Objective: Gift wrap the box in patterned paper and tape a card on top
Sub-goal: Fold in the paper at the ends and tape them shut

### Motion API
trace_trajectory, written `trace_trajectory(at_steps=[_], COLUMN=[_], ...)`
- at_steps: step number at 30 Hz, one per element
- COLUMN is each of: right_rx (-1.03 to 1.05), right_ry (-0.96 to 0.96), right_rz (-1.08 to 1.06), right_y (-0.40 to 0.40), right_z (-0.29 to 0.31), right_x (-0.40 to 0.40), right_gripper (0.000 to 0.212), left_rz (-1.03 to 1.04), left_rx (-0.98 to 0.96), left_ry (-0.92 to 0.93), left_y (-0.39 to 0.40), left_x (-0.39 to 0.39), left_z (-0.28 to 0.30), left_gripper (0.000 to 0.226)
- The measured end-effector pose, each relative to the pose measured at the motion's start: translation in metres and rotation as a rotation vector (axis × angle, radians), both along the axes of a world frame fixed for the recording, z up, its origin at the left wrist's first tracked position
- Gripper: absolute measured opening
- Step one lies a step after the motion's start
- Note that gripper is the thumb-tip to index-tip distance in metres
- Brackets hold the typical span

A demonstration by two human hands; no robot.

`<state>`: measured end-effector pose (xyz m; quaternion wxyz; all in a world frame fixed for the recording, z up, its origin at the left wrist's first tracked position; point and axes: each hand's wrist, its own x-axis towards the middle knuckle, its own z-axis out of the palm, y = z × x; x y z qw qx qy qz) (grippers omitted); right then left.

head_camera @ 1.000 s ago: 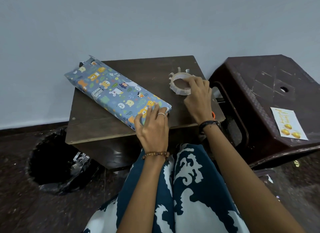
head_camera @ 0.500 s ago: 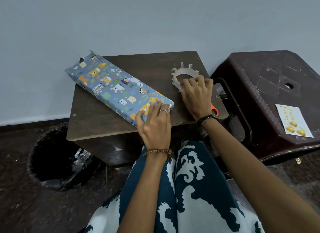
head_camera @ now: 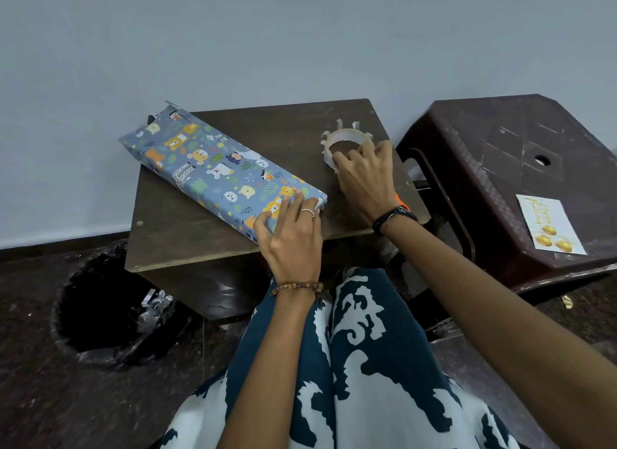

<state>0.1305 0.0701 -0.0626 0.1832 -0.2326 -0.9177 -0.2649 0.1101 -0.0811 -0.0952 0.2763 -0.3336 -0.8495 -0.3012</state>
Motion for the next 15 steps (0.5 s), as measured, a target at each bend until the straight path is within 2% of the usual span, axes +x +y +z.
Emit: trace_trajectory(at_steps=[8, 10, 15], right_rx=[-0.014, 0.003, 0.114], right_ry=[-0.140, -0.184, -0.274], right_rz=[0.091, 0.107, 0.250], right_y=[-0.003, 0.000, 0.009], right_z=[0.016, 0.020, 0.018], right_x=[-0.001, -0.005, -0.005], right_gripper=[0.026, 0.025, 0.016], left_rz=[-0.011, -0.015, -0.025], left_rx=[-0.003, -0.003, -0.007], left_ry=[0.003, 0.008, 0.009], left_y=[-0.001, -0.002, -0.001], left_x=[0.000, 0.000, 0.001], left_z=[0.003, 0.004, 0.002], left_gripper=[0.012, 0.016, 0.009])
